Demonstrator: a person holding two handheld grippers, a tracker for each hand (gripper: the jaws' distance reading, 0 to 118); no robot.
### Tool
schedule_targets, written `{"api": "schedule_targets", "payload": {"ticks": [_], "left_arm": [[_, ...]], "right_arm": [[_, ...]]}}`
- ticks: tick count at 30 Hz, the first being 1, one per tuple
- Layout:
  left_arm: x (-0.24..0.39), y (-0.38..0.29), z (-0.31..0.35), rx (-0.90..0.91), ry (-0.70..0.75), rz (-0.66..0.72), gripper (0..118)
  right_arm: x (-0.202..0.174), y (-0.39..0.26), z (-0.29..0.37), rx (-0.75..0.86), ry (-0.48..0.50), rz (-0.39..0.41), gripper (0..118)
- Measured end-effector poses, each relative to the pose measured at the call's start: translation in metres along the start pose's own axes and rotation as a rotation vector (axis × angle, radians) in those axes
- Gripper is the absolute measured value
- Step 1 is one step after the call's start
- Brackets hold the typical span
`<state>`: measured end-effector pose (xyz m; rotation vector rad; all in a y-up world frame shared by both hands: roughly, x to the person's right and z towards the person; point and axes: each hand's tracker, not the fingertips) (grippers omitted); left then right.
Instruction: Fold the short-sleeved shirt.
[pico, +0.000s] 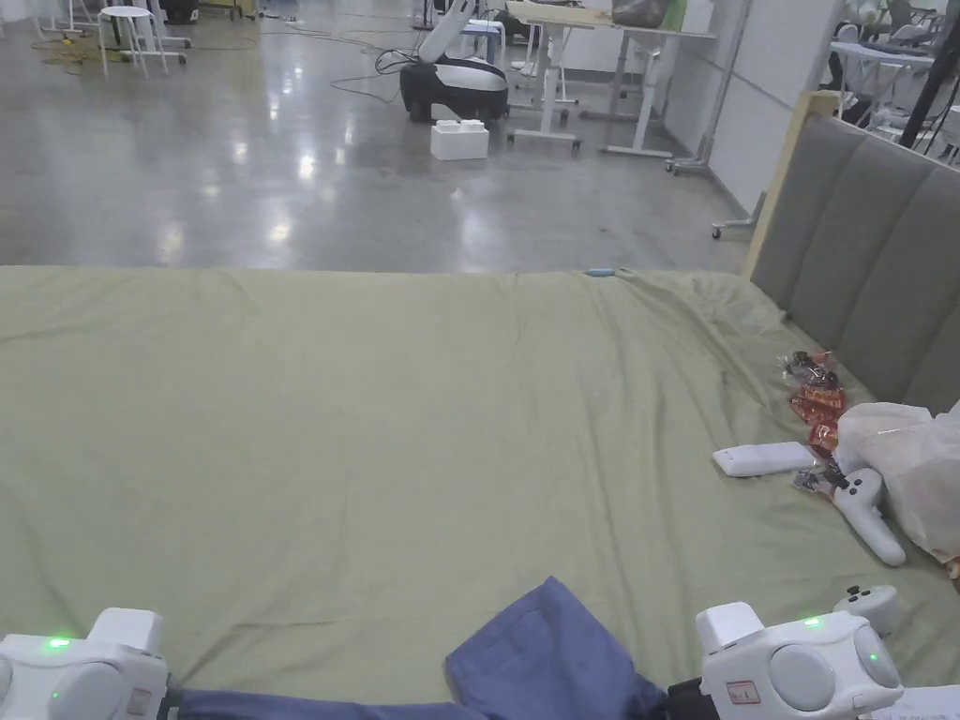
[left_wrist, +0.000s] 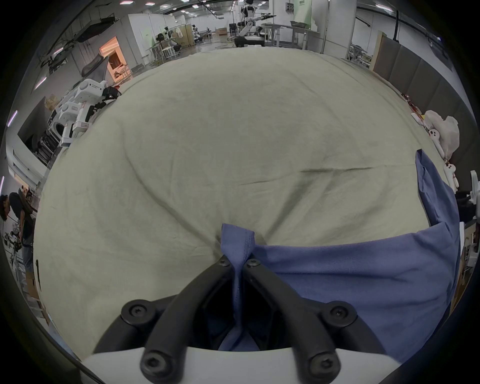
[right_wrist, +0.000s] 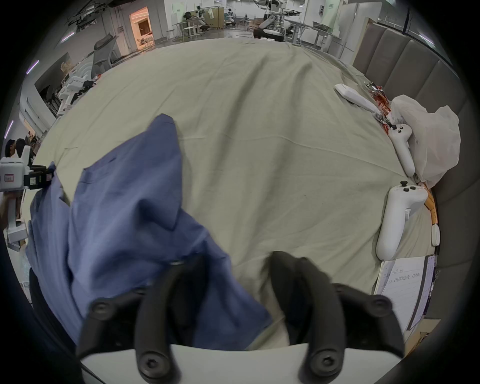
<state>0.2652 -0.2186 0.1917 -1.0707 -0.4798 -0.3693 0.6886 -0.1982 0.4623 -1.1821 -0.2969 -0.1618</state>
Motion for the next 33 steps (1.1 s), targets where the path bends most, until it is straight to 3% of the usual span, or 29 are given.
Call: {"api": "schedule_targets", "payload": {"ticks": [1, 2, 5, 9, 16, 24, 33], "left_arm": [[0.002, 0.001, 0.001, 0.002, 0.010, -0.016, 1], [0.004, 0.000, 0.003, 0.005, 0.018, -0.029, 1], [0.002, -0.005, 0.029, 0.050, 0.001, -0.064, 0], [-0.021, -0.023, 0.102, 0.208, -0.085, -0.024, 0], [-0.087, -0.055, 0.258, 0.512, -0.195, 0.135, 0], [-0.120, -0.064, 0.417, 0.798, -0.118, 0.164, 0], [-0.134, -0.043, 0.511, 0.997, -0.063, 0.159, 0]], "right_arm": [[0.000, 0.000, 0.004, 0.005, 0.021, -0.012, 7], [0.000, -0.002, 0.007, 0.010, 0.031, -0.010, 0], [0.000, -0.009, 0.030, 0.069, 0.017, -0.011, 0], [0.010, -0.026, 0.084, 0.220, 0.108, -0.141, 0], [0.006, -0.051, 0.211, 0.526, 0.107, -0.163, 0], [-0.010, -0.036, 0.332, 0.808, 0.089, -0.183, 0], [-0.034, 0.015, 0.436, 1.008, 0.029, -0.149, 0]]}}
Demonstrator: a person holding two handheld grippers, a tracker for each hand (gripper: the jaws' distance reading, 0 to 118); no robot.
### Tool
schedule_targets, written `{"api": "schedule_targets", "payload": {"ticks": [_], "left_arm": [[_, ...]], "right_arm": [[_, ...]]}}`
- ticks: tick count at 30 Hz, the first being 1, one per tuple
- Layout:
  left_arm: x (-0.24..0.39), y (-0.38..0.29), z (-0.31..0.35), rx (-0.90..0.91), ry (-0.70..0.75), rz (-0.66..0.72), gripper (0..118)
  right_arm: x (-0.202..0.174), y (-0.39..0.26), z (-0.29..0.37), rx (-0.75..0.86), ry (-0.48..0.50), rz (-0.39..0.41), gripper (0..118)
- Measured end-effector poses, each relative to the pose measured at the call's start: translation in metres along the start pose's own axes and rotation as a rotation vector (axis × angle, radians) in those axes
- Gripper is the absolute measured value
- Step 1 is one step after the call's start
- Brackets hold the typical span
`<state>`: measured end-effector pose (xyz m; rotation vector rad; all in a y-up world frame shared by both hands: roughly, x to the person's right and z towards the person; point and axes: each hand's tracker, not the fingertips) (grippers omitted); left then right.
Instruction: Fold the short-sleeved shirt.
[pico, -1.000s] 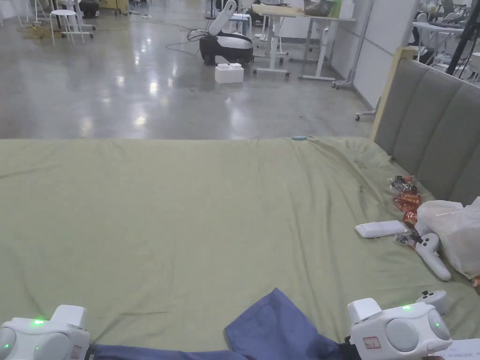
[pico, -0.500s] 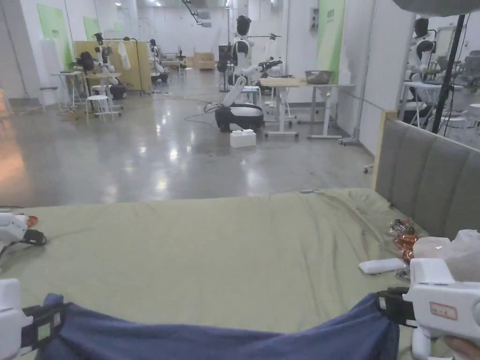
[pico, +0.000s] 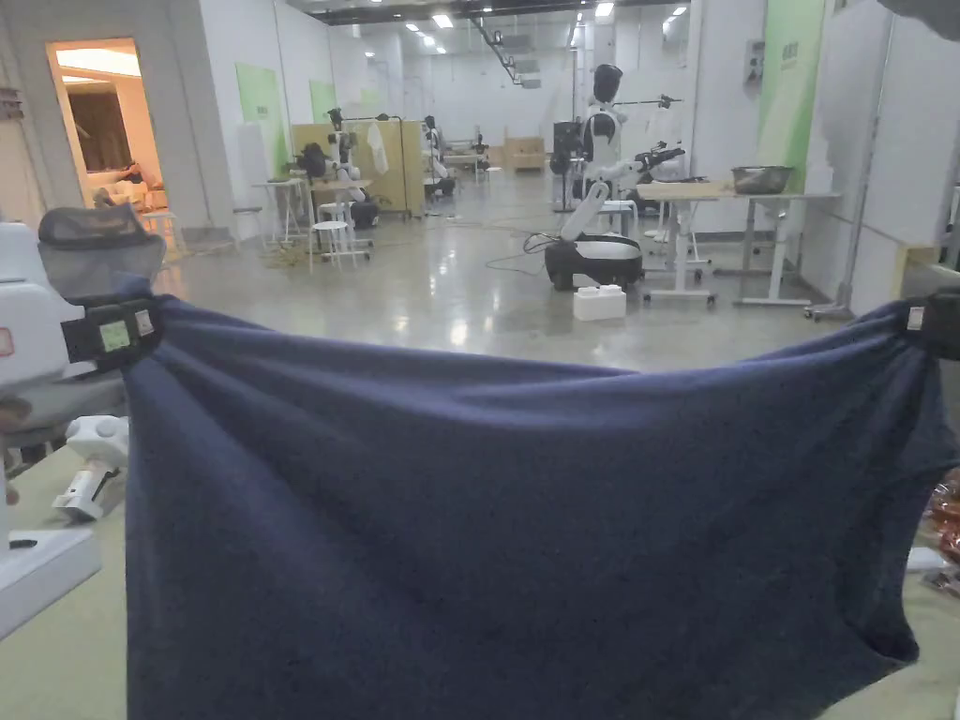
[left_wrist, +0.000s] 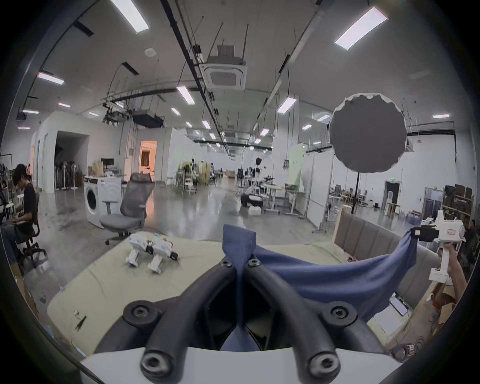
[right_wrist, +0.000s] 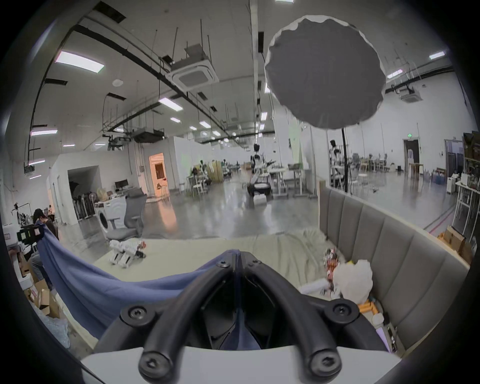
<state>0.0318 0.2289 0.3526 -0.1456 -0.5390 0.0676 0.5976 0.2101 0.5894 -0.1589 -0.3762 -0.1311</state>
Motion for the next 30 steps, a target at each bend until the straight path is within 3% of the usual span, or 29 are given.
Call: {"api": "schedule_targets", "payload": {"ticks": [12, 19, 30], "left_arm": [[0.003, 0.049, -0.064, 0.100, 0.090, -0.028, 0], [0.006, 0.062, -0.126, 0.084, 0.136, -0.063, 0], [0.019, 0.069, -0.217, 0.049, 0.177, -0.111, 0]], "right_arm": [[-0.021, 0.075, -0.053, 0.101, -0.087, 0.050, 0], [-0.023, 0.097, -0.101, 0.114, -0.138, 0.111, 0], [-0.020, 0.129, -0.189, 0.144, -0.194, 0.124, 0]]}}
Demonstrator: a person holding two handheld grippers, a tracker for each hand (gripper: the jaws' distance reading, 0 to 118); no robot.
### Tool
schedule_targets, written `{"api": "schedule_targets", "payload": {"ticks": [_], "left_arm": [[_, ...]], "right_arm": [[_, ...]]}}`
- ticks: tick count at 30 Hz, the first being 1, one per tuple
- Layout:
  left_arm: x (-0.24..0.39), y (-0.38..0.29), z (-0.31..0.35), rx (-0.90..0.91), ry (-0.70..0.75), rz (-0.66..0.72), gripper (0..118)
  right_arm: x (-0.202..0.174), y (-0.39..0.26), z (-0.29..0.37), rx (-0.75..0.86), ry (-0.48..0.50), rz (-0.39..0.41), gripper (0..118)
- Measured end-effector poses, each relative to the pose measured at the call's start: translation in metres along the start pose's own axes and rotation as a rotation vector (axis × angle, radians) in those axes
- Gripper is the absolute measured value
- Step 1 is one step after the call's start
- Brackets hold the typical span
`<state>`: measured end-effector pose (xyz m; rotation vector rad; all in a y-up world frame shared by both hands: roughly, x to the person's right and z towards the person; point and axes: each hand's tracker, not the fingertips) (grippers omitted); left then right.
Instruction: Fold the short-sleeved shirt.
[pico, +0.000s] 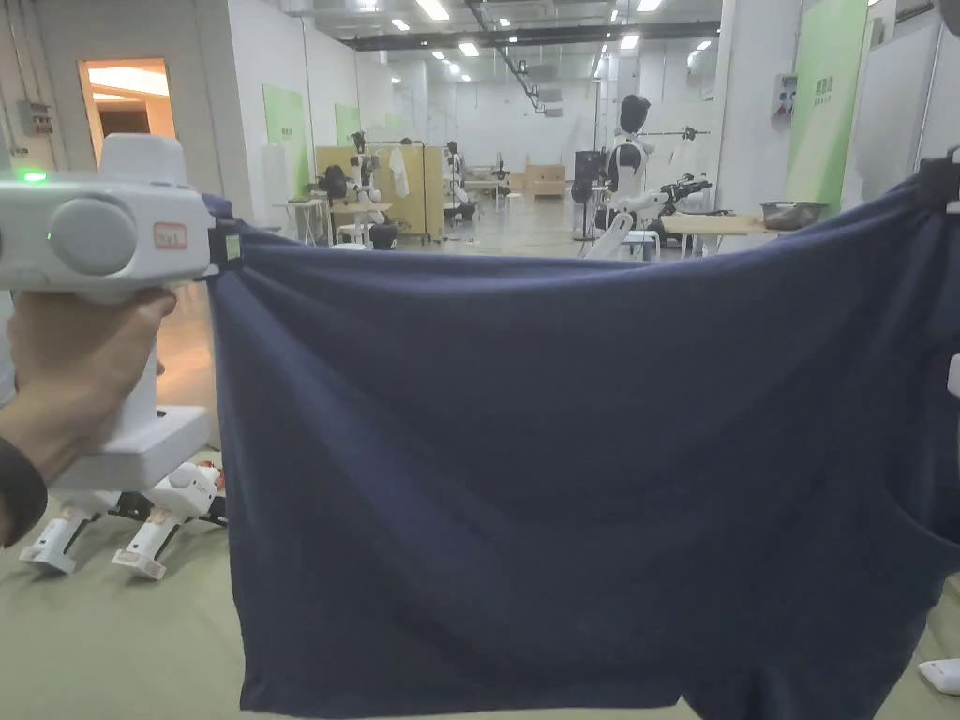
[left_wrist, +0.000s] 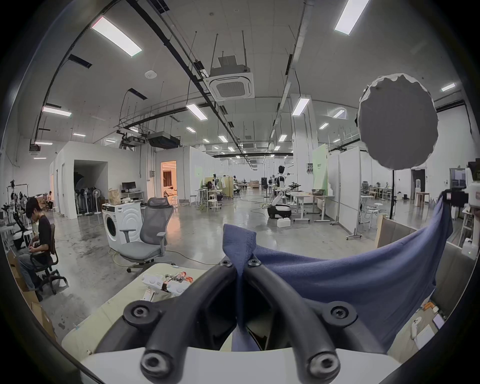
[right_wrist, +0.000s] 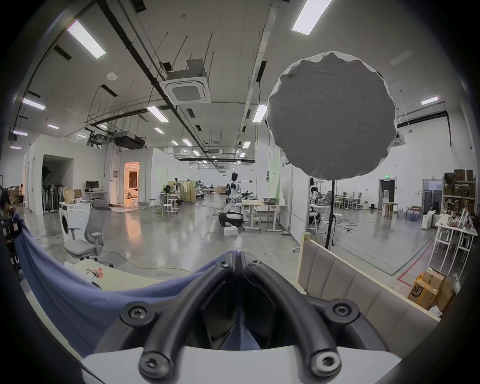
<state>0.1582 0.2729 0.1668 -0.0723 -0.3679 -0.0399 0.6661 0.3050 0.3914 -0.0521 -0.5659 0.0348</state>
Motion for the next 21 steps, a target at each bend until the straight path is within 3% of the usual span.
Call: {"api": "schedule_targets", "payload": {"ticks": [3, 9, 15, 18, 21], "left_arm": [[0.011, -0.003, -0.022, -0.018, 0.026, -0.075, 0], [0.017, 0.000, -0.063, -0.022, 0.001, 0.013, 0], [0.032, -0.006, -0.094, -0.029, 0.006, -0.033, 0], [0.034, -0.016, -0.106, -0.026, -0.006, 0.078, 0], [0.042, -0.049, -0.120, -0.080, -0.010, 0.042, 0]], "right_arm": [[-0.001, 0.005, -0.024, 0.004, -0.009, -0.021, 0], [-0.005, 0.009, -0.066, -0.011, -0.058, 0.027, 0], [-0.003, 0.007, -0.099, -0.023, -0.076, 0.012, 0], [-0.004, -0.012, -0.103, -0.027, -0.067, -0.031, 0], [-0.009, -0.051, -0.108, -0.085, -0.042, 0.007, 0]]}}
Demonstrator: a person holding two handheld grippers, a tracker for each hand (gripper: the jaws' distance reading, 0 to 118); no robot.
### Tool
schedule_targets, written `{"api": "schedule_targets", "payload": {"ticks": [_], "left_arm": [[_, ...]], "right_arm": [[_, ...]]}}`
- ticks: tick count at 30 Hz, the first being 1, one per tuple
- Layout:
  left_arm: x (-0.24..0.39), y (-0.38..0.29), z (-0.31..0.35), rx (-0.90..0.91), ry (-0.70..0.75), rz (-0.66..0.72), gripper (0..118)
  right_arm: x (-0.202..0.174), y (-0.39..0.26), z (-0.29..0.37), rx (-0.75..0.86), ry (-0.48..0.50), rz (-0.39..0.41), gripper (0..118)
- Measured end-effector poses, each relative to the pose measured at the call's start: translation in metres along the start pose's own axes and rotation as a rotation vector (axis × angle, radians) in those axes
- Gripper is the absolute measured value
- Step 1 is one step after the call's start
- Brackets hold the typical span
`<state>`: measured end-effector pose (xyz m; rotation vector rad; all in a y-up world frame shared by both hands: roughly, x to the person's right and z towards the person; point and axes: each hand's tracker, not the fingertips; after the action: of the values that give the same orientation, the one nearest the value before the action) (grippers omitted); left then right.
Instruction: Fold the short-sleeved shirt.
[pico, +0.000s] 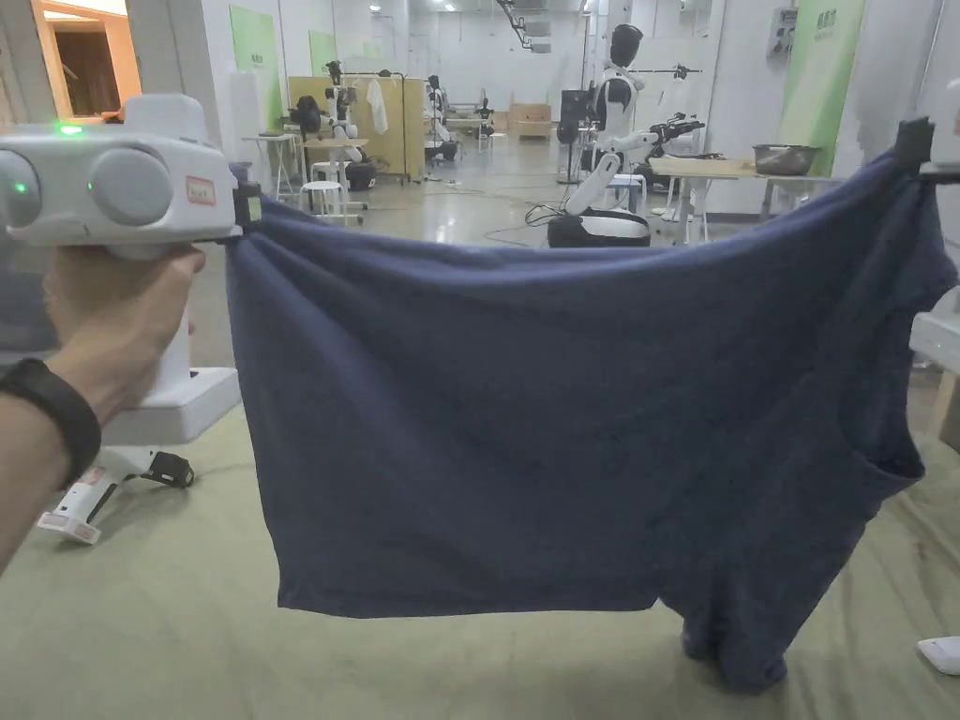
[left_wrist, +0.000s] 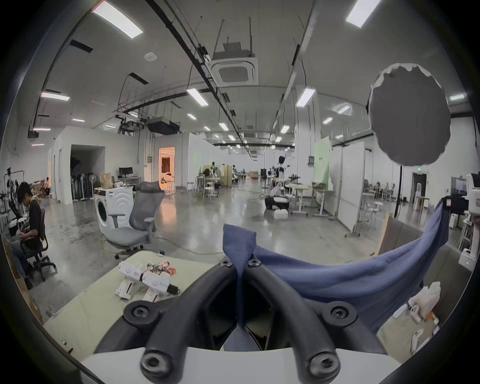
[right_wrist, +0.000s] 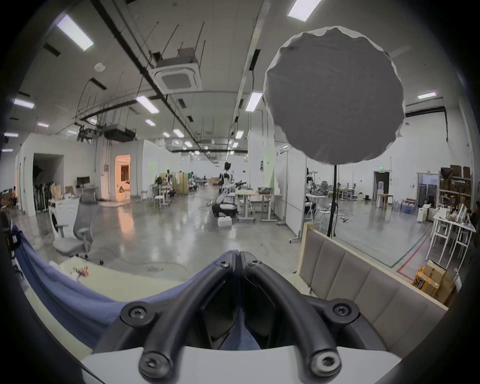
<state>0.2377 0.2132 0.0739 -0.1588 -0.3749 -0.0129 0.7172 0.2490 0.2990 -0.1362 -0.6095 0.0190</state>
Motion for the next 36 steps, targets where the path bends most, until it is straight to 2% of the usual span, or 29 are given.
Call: {"api": "schedule_targets", "payload": {"ticks": [5, 7, 9, 12, 15, 16, 17, 21, 28, 30, 36], "left_arm": [[-0.001, -0.086, -0.006, -0.138, -0.021, 0.037, 0], [-0.005, -0.116, 0.002, -0.148, -0.018, 0.076, 0], [-0.006, -0.142, 0.018, -0.180, -0.036, 0.056, 0], [-0.012, -0.179, 0.057, -0.204, -0.084, 0.063, 0], [-0.019, -0.214, 0.106, -0.235, -0.111, 0.070, 0], [-0.023, -0.225, 0.122, -0.272, -0.139, 0.097, 0], [-0.036, -0.239, 0.126, -0.287, -0.157, 0.123, 0], [-0.051, -0.288, 0.199, -0.289, -0.203, 0.112, 0], [-0.076, -0.354, 0.312, -0.338, -0.214, 0.181, 0], [-0.081, -0.374, 0.331, -0.358, -0.209, 0.164, 0], [-0.084, -0.426, 0.334, -0.504, -0.204, 0.168, 0]], "right_arm": [[-0.001, -0.079, -0.006, -0.131, 0.065, -0.019, 0], [0.001, -0.106, 0.003, -0.155, 0.087, -0.025, 0], [0.005, -0.133, 0.020, -0.171, 0.099, -0.030, 0], [0.012, -0.171, 0.058, -0.213, 0.118, -0.005, 0], [0.024, -0.211, 0.110, -0.238, 0.144, -0.025, 0], [0.030, -0.227, 0.131, -0.240, 0.150, -0.075, 0], [0.035, -0.238, 0.148, -0.276, 0.166, -0.072, 0], [0.055, -0.293, 0.234, -0.292, 0.167, -0.058, 0], [0.095, -0.380, 0.346, -0.397, 0.138, -0.126, 0], [0.100, -0.404, 0.367, -0.448, 0.109, -0.159, 0], [0.096, -0.463, 0.387, -0.605, 0.109, -0.183, 0]]}}
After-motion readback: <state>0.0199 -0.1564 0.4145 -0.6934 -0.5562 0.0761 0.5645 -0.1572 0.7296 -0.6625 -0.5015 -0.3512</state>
